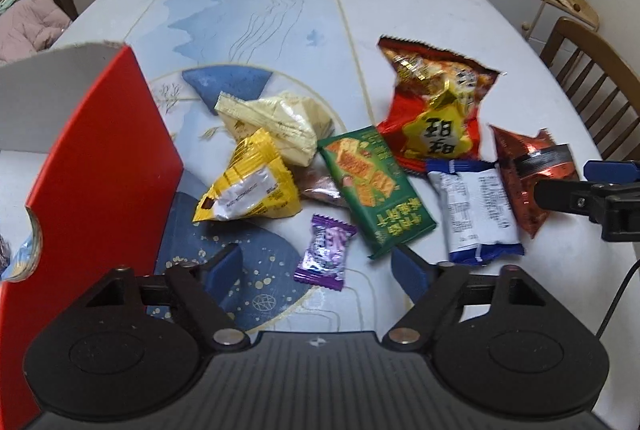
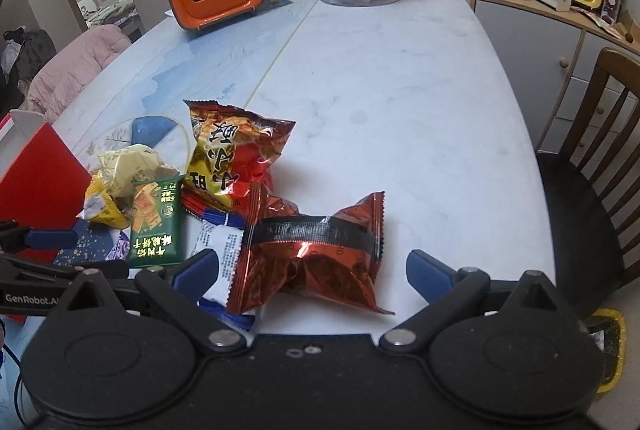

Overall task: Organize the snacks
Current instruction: 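Grasp the purple candy with the left tool while the right tool grasps the red-black foil bag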

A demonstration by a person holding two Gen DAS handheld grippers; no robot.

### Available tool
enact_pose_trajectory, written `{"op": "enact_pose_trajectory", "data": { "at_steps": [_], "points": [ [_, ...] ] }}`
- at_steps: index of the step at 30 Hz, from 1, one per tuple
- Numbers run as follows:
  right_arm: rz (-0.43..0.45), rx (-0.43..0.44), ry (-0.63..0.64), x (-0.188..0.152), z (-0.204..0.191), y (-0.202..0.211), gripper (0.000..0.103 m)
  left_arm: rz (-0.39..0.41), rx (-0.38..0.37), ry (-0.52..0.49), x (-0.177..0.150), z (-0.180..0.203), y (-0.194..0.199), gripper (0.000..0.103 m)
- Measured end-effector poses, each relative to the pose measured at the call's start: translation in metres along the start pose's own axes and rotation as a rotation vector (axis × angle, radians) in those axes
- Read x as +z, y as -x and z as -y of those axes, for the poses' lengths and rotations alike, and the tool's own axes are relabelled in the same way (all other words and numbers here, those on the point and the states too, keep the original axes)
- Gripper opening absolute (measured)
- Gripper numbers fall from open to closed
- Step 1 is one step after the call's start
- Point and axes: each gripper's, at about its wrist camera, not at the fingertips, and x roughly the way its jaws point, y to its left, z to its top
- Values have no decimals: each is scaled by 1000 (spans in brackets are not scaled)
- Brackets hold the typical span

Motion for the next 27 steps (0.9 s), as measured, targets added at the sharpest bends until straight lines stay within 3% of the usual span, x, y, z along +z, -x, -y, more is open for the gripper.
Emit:
{"op": "enact_pose_trajectory", "data": {
  "at_steps": [9, 11, 19, 27],
  "points": [
    [-14, 3, -23, 4, 2, -15, 98, 2, -19, -22, -1, -3, -10, 65],
    [-21, 6, -25, 5, 1, -17, 91, 9, -28, -34, 0, -1, -9, 56],
    [-15, -6, -12, 4, -2, -18, 82, 23, -47, -84, -3, 12, -7, 27],
    [5, -20, 17, 2, -8, -13, 62, 14, -35, -57, 0, 11, -7, 18]
  ]
}}
